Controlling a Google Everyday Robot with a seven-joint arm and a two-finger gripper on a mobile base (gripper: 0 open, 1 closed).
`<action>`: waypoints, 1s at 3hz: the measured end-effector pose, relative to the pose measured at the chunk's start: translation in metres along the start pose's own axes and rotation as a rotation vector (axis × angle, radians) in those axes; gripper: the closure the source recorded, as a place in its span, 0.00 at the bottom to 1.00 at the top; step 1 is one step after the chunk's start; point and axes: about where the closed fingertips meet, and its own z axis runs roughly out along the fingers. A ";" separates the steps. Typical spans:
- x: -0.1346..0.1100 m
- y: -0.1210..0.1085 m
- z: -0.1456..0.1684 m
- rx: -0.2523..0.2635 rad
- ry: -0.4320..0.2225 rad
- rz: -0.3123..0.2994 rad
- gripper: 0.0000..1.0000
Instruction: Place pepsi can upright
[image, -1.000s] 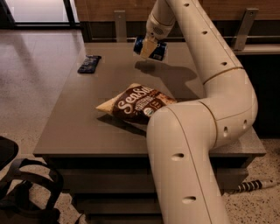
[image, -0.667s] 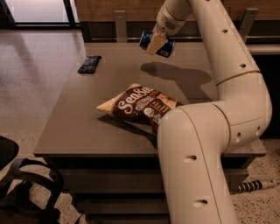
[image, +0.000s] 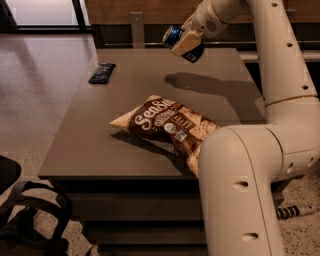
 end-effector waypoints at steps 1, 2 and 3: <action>-0.013 0.002 -0.001 -0.014 -0.114 0.026 1.00; -0.019 0.003 -0.009 -0.011 -0.104 0.054 1.00; -0.021 0.012 -0.011 -0.038 -0.078 0.089 1.00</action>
Offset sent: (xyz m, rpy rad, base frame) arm -0.0272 -0.0039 0.0334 0.0510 0.0456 -0.0722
